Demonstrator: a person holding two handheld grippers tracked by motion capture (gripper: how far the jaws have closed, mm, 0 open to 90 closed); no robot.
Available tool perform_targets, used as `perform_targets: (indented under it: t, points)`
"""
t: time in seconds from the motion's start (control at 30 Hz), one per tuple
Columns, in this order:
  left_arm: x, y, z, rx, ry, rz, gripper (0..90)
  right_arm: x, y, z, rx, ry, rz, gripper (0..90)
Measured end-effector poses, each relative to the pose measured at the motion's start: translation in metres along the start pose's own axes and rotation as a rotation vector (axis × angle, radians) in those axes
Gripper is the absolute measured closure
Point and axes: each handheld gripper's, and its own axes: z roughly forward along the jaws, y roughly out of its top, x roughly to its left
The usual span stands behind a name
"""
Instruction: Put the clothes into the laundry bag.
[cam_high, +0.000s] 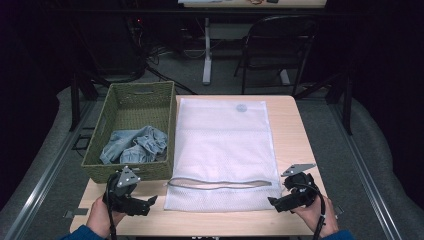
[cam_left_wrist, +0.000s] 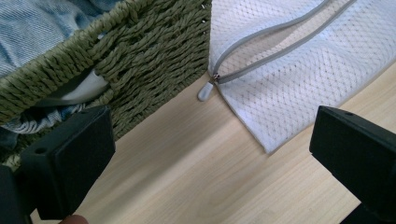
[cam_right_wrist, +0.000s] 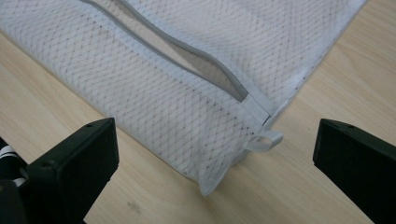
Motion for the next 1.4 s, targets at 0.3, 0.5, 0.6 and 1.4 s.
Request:
perform_targets:
  t: [0.3, 0.5, 0.6, 1.4]
  points:
    - [0.000, 0.000, 0.003, 0.009, -0.008, 0.000, 0.3, 0.002, 0.003, 0.003, 0.004, 0.006, -0.035, 0.3]
    - [0.001, 0.002, 0.008, 0.013, -0.022, -0.011, 0.3, 0.005, 0.009, 0.007, 0.002, 0.014, -0.059, 0.4]
    - [0.001, 0.003, 0.009, 0.015, -0.025, -0.012, 0.2, 0.007, 0.016, 0.013, -0.002, 0.034, -0.071, 0.5]
    - [0.002, 0.004, 0.009, 0.007, -0.044, -0.021, 0.2, 0.026, 0.083, 0.079, 0.054, 0.083, -0.234, 6.4]
